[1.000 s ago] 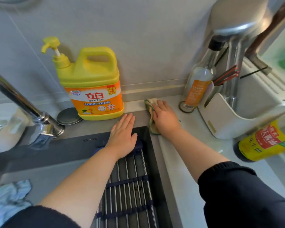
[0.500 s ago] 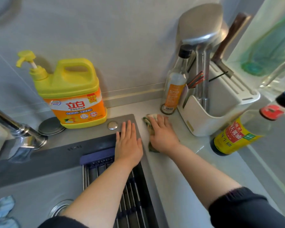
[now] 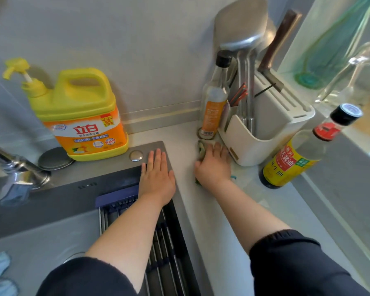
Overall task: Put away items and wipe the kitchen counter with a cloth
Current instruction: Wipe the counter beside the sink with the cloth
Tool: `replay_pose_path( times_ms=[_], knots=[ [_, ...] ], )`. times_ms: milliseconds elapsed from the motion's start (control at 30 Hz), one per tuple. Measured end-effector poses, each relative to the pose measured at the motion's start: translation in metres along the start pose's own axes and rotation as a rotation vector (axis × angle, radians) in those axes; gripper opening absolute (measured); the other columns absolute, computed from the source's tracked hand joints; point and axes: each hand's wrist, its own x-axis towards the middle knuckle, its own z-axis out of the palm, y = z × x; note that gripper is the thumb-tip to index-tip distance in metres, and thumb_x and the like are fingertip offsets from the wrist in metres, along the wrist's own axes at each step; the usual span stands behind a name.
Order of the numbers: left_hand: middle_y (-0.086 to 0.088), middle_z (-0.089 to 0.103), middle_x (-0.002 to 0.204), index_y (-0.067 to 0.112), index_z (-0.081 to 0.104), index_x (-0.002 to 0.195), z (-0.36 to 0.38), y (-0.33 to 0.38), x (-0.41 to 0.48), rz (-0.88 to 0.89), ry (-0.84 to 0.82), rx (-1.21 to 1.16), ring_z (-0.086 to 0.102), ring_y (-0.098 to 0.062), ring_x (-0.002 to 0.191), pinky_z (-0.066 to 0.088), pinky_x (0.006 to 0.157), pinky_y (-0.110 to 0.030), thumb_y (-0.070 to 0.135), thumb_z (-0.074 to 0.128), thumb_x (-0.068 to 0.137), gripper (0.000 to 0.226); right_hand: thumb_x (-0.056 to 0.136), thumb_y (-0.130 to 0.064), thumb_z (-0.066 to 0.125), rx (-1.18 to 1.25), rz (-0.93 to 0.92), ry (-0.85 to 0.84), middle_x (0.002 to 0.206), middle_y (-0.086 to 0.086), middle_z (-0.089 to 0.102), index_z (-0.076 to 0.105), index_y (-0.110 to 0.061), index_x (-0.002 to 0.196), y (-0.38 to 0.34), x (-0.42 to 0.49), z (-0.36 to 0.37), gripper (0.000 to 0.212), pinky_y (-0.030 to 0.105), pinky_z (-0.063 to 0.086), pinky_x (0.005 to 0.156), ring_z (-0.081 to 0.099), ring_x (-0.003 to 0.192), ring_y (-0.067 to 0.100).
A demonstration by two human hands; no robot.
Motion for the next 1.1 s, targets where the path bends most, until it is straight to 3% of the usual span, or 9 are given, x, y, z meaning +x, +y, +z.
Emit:
replay_pose_path(
  times_ms=[67, 200, 400, 533, 667, 800, 867, 1000, 1100],
  knots=[
    [-0.004, -0.022, 0.157, 0.01, -0.013, 0.15, 0.0, -0.001, 0.001, -0.004, -0.011, 0.003, -0.02, -0.02, 0.144, -0.007, 0.118, -0.039, 0.031, 0.014, 0.102, 0.059, 0.091, -0.044, 0.039, -0.03, 0.006, 0.031, 0.155, 0.018, 0.017, 0.02, -0.009, 0.148, -0.002, -0.002, 0.006, 0.07, 0.045, 0.009, 0.116, 0.012, 0.142, 0.038],
    [-0.005, -0.021, 0.157, 0.01, -0.012, 0.15, 0.001, -0.002, 0.0, -0.002, -0.021, 0.02, -0.019, -0.021, 0.145, -0.004, 0.119, -0.041, 0.031, 0.013, 0.102, 0.058, 0.092, -0.032, 0.033, -0.037, -0.086, 0.111, 0.152, 0.025, 0.023, 0.028, -0.003, 0.146, 0.037, -0.048, 0.01, 0.062, 0.047, 0.018, 0.116, 0.021, 0.14, 0.041],
    [-0.005, -0.021, 0.157, 0.011, -0.011, 0.15, 0.002, -0.003, 0.0, 0.021, -0.009, -0.016, -0.02, -0.022, 0.144, -0.005, 0.119, -0.041, 0.031, 0.013, 0.102, 0.058, 0.076, -0.023, 0.011, -0.102, -0.068, -0.12, 0.159, 0.011, -0.006, 0.002, -0.015, 0.152, 0.086, -0.134, -0.008, 0.077, 0.036, -0.001, 0.117, -0.008, 0.147, 0.029],
    [-0.005, -0.019, 0.158, 0.01, -0.009, 0.151, 0.002, -0.002, -0.001, 0.028, -0.008, -0.014, -0.018, -0.022, 0.145, -0.005, 0.118, -0.041, 0.031, 0.014, 0.102, 0.058, 0.088, -0.039, 0.023, -0.127, -0.163, -0.07, 0.159, 0.011, -0.001, 0.006, -0.021, 0.152, 0.071, -0.097, -0.001, 0.069, 0.043, 0.005, 0.117, -0.003, 0.146, 0.033],
    [-0.003, -0.017, 0.159, 0.011, -0.006, 0.152, -0.005, -0.008, 0.003, 0.052, -0.082, -0.044, -0.018, -0.02, 0.145, -0.004, 0.119, -0.042, 0.031, 0.017, 0.103, 0.058, 0.092, -0.033, 0.038, -0.095, -0.287, -0.08, 0.16, 0.006, 0.003, 0.01, -0.029, 0.151, 0.047, -0.06, 0.005, 0.066, 0.045, 0.005, 0.117, -0.002, 0.146, 0.03],
    [-0.003, -0.008, 0.16, 0.011, 0.001, 0.152, -0.013, -0.008, -0.009, 0.057, -0.1, -0.006, -0.011, -0.019, 0.147, 0.0, 0.119, -0.043, 0.032, 0.018, 0.103, 0.056, 0.08, -0.031, 0.029, -0.084, -0.493, -0.134, 0.16, 0.002, 0.009, 0.016, -0.035, 0.15, 0.054, -0.109, 0.007, 0.072, 0.045, 0.007, 0.116, 0.001, 0.147, 0.028],
    [-0.005, -0.003, 0.16, 0.01, 0.007, 0.152, -0.006, 0.005, -0.031, 0.051, -0.039, -0.004, -0.008, -0.021, 0.147, 0.002, 0.119, -0.044, 0.031, 0.02, 0.103, 0.055, 0.075, -0.031, 0.03, -0.086, -0.558, -0.123, 0.157, 0.004, 0.021, 0.026, -0.03, 0.149, 0.074, -0.155, 0.012, 0.073, 0.047, 0.014, 0.114, 0.014, 0.146, 0.03],
    [-0.004, -0.005, 0.16, 0.011, 0.007, 0.152, 0.021, 0.046, -0.095, 0.139, -0.005, -0.23, -0.01, -0.017, 0.146, -0.003, 0.119, -0.041, 0.026, 0.026, 0.102, 0.056, 0.07, -0.029, 0.037, -0.129, -0.437, -0.048, 0.146, 0.008, 0.044, 0.041, -0.024, 0.141, 0.131, -0.203, 0.012, 0.072, 0.052, 0.037, 0.101, 0.042, 0.133, 0.033],
    [0.001, -0.004, 0.16, 0.014, 0.003, 0.152, 0.034, 0.071, -0.13, 0.099, 0.018, -0.342, -0.011, -0.012, 0.146, -0.007, 0.119, -0.037, 0.025, 0.028, 0.102, 0.057, 0.075, -0.034, 0.026, -0.069, -0.311, -0.068, 0.153, 0.008, 0.031, 0.034, -0.021, 0.147, 0.132, -0.188, 0.004, 0.073, 0.051, 0.027, 0.11, 0.028, 0.141, 0.034]
  ],
)
